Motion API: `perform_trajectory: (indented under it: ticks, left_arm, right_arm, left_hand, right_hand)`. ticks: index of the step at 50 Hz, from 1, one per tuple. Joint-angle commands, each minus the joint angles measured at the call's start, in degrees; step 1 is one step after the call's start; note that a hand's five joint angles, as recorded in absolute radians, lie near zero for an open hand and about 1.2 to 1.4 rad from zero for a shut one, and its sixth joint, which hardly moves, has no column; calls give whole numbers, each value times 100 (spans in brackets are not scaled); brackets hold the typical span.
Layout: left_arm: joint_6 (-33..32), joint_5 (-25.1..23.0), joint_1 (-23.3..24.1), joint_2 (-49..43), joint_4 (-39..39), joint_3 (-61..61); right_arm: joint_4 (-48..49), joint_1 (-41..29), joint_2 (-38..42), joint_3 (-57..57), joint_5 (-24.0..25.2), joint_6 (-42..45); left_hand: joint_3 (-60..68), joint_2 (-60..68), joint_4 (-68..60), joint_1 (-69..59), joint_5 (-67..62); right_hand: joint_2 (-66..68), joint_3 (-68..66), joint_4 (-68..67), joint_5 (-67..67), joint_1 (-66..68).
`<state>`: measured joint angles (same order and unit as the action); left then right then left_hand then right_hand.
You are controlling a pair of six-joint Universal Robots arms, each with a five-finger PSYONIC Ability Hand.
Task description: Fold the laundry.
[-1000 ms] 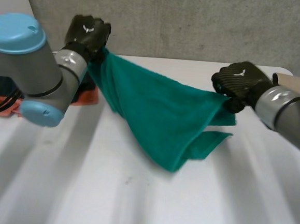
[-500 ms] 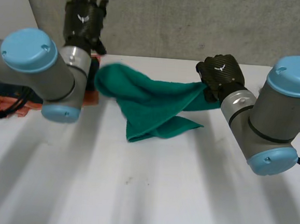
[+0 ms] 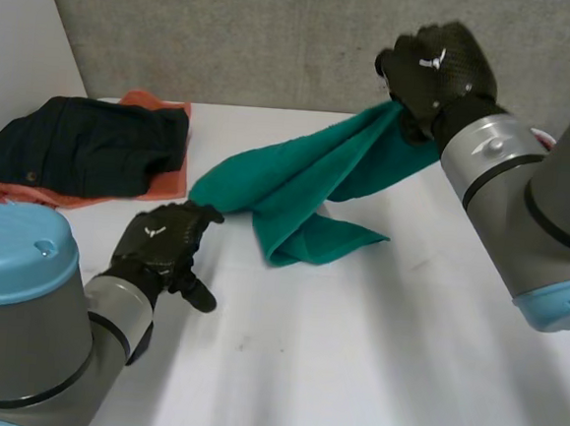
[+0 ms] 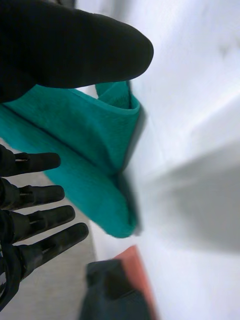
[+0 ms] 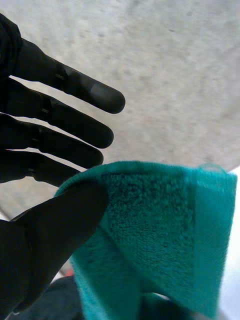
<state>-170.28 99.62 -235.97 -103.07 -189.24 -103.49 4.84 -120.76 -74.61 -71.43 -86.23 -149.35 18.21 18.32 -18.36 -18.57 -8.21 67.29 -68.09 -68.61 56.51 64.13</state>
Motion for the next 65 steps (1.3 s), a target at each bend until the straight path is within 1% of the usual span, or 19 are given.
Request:
perform_trajectory:
  ticks: [1,9,18,24,31,33,36,37,38,41,48,49,53,56,57,60,61,64,65]
  left_arm:
    - [1137,-65,-19,-1021,36,583]
    - [1339,-346,165,-1988,-17,1515]
    - [2104,-513,481,-2814,-17,2683]
    - [2350,-557,657,-3192,-26,3203]
    - [2904,-839,728,-3377,-131,3502]
    - [2974,-847,754,-3439,-253,3572]
    - [3115,-856,798,-3527,-517,3774]
    - [3150,-856,807,-3536,-579,3818]
    - [3176,-865,816,-3553,-666,3888]
    - [3212,-830,807,-3536,-729,3924]
    - [3071,-795,570,-2966,-693,3389]
    - [2984,-830,300,-2634,-693,3179]
    - [2563,-865,-369,-1729,-606,2660]
    - [2150,-874,-634,-1182,-448,2448]
    - [1800,-883,-756,-832,-273,2369]
    - [1210,-883,-933,-338,26,2377]
    - [790,-883,-1047,-67,201,2412]
    - [155,-891,-1214,199,396,2517]
    - [-221,-909,-1310,330,457,2561]
  right_arm:
    - [-123,-606,-361,24,1,29]
    - [-369,-764,-563,6,-43,-7]
    - [-466,-966,-862,6,-60,-59]
    - [-519,-1063,-985,6,-95,-59]
    - [-528,-1063,-985,15,-113,-59]
    - [-528,-1063,-985,24,-122,-59]
    - [-528,-1072,-985,15,-122,-68]
    - [-519,-1063,-985,15,-122,-77]
    - [-510,-1046,-985,24,-122,-77]
    - [-501,-984,-985,24,-122,-68]
    - [-484,-783,-976,50,-104,-59]
    - [-484,-608,-985,50,-113,-42]
    - [-510,-195,-976,50,-104,2]
    - [-545,35,-976,50,-95,11]
    - [-563,192,-976,24,-69,28]
    - [-659,395,-985,15,-25,37]
    - [-764,492,-985,15,10,46]
    - [-949,580,-985,6,71,46]
    - [-1071,615,-968,-20,106,55]
  left_hand:
    - [-143,-154,158,180,144]
    - [-177,-188,192,213,177]
    - [-211,-222,226,247,211]
    - [-211,-222,226,247,211]
    - [-10,-21,25,46,10]
    - [326,315,-310,-289,-325]
    - [1684,1673,-1669,-1648,-1684]
    - [2506,2495,-2491,-2470,-2506]
    - [4196,4185,-4181,-4160,-4196]
    - [6174,6163,-6159,-6138,-6174]
    - [6179,6168,-6164,-6143,-6179]
    - [6179,6168,-6164,-6143,-6179]
    - [6179,6168,-6164,-6143,-6179]
    - [6179,6168,-6164,-6143,-6179]
    - [6179,6168,-6164,-6143,-6179]
    - [6179,6168,-6164,-6143,-6179]
    - [6179,6168,-6164,-6143,-6179]
    - [6179,6168,-6164,-6143,-6179]
    - [6179,6168,-6164,-6143,-6179]
  right_hand:
    - [1271,-1191,-1139,1349,1587]
    - [1271,-1191,-1139,1349,1587]
    - [1271,-1191,-1139,1349,1587]
    - [1271,-1191,-1139,1349,1587]
    - [1271,-1191,-1139,1349,1587]
    - [1271,-1191,-1139,1349,1587]
    - [1271,-1191,-1139,1349,1587]
    - [1271,-1191,-1139,1349,1587]
    - [1271,-1191,-1139,1349,1587]
    - [1271,-1191,-1139,1349,1587]
    - [1271,-1191,-1139,1349,1587]
    - [1271,-1191,-1139,1349,1587]
    - [1271,-1191,-1139,1349,1587]
    - [1271,-1191,-1139,1349,1587]
    - [1271,-1191,-1139,1349,1587]
    - [1271,-1191,-1139,1349,1587]
    - [1271,-1191,-1139,1349,1587]
    - [1271,-1191,-1139,1349,1587]
    - [1271,-1191,-1139,1349,1587]
